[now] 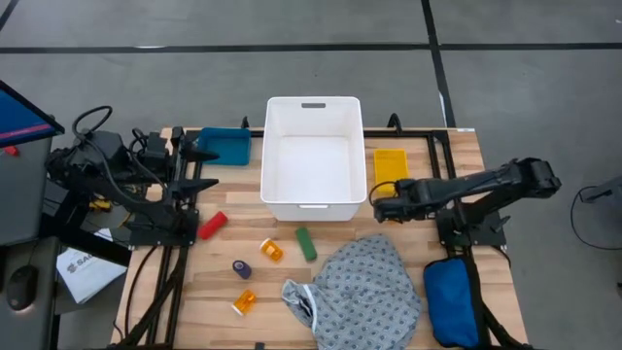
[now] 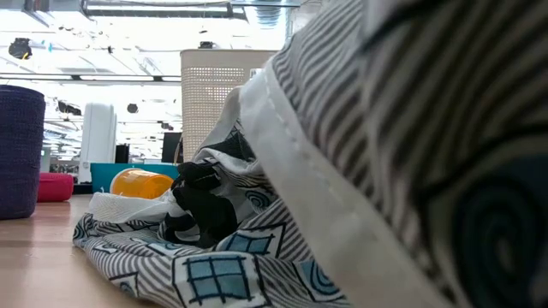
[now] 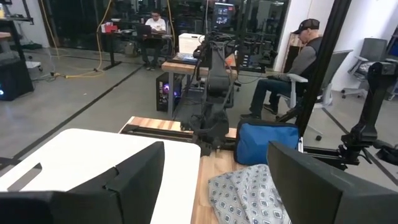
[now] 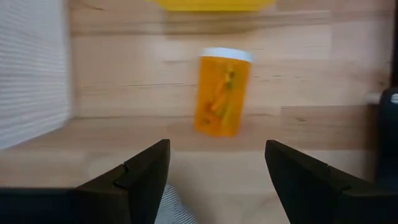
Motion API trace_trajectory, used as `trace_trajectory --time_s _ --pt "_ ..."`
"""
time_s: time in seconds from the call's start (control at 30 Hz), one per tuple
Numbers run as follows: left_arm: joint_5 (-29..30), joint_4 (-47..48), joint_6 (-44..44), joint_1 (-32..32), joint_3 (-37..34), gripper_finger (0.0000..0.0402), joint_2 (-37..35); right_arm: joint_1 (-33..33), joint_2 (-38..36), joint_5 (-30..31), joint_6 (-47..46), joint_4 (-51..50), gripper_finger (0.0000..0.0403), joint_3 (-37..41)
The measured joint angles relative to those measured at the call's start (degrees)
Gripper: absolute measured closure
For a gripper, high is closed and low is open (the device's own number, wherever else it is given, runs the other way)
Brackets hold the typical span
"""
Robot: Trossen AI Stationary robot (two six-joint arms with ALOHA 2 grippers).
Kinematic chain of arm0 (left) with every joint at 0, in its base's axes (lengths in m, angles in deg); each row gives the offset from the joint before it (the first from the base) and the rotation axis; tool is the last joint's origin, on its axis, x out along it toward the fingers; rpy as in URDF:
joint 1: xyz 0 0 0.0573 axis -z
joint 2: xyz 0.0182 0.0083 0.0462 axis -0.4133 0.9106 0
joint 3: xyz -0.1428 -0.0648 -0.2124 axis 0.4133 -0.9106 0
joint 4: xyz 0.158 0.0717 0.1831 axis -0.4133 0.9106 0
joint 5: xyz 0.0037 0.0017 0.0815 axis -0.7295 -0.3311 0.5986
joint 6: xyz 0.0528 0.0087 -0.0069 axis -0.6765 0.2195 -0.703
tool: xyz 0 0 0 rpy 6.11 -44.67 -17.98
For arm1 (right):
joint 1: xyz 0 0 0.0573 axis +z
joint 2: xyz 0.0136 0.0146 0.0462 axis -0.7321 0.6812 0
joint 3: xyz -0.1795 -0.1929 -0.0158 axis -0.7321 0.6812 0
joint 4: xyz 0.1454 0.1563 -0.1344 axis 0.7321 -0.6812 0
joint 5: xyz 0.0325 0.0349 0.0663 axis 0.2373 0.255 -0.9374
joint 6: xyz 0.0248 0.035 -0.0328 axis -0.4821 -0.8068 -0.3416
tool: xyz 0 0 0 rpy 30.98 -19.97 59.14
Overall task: Pick & place medical supplies in basket/bin
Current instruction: Put the top orange pill bottle into the yellow bin
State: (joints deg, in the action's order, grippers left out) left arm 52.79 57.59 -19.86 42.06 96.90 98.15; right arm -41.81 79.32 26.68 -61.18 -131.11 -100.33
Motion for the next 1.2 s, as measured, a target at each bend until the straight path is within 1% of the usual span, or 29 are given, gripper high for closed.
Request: trace_trajectory --time_s 0.2,0.67,0.87,1.0,1.2 --pt "-0.1 -0.5 0.0 0.0 0.0 0.0127 0.2 -2.8 2.6 -0.8 1.0 8.3 0.0143 3.8" --pt "-0.5 -3.8 0.0 0.0 0.0 0.0127 2.4 -5.8 9.4 -1.1 5.3 9.4 0.0143 3.9" --pt "-0.7 -4.2 0.2 0.0 0.0 0.0128 3.8 -6.2 6.9 -1.0 3.8 11.4 0.0143 7.6" --pt "-2.0 -5.2 0.2 0.0 0.0 0.0128 4.5 -6.2 4.4 -0.9 3.4 11.6 0.0143 10.1" --pt "-2.0 -5.5 0.2 0.0 0.0 0.0128 4.6 -6.1 1.3 -0.2 2.8 11.3 0.0143 10.8"
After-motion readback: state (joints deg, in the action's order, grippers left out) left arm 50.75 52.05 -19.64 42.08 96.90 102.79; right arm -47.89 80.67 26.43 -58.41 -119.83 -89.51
